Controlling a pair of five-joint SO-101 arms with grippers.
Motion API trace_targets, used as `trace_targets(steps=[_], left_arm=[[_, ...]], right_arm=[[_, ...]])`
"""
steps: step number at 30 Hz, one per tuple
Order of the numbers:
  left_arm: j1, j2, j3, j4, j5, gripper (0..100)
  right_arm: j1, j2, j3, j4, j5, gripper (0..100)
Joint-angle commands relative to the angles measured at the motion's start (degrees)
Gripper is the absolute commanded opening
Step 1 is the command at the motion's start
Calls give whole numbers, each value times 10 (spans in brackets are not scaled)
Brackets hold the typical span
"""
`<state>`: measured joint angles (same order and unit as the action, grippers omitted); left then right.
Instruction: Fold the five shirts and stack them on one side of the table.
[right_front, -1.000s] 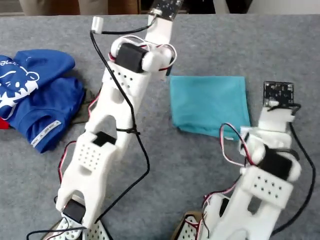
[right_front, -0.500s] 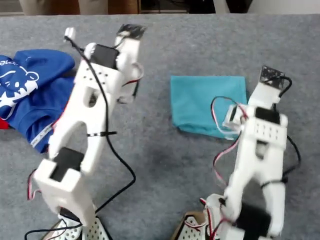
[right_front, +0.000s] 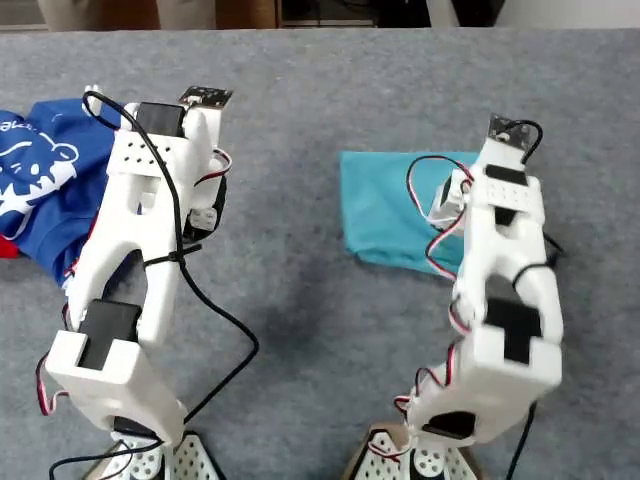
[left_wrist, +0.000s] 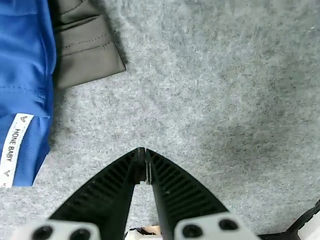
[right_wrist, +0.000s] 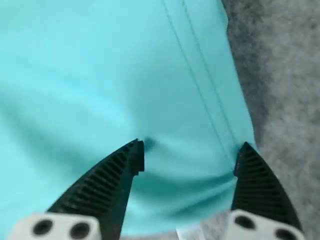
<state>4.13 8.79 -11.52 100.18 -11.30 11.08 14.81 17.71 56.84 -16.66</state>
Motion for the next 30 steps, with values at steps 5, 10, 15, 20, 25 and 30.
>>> trace_targets(steps=[5,10,15,20,25,30], left_arm=[[-4,-26,-4,4,-4,18],[-4,-26,-4,-8,-4,18],[-3,-26,-4,-18,-4,18],[-6,-30,-9,-40,-2,18],[-6,-29,-3,-40,0,18],[-7,-30,-5,-37,-2,18]], right_arm=[[-4,54,-75,23,-4,299],[-8,62,-78,40,-4,289],[-8,63,-78,42,-4,132],[-17,64,-84,41,74,30],[-13,63,-112,42,112,2],[0,63,-188,47,153,2]])
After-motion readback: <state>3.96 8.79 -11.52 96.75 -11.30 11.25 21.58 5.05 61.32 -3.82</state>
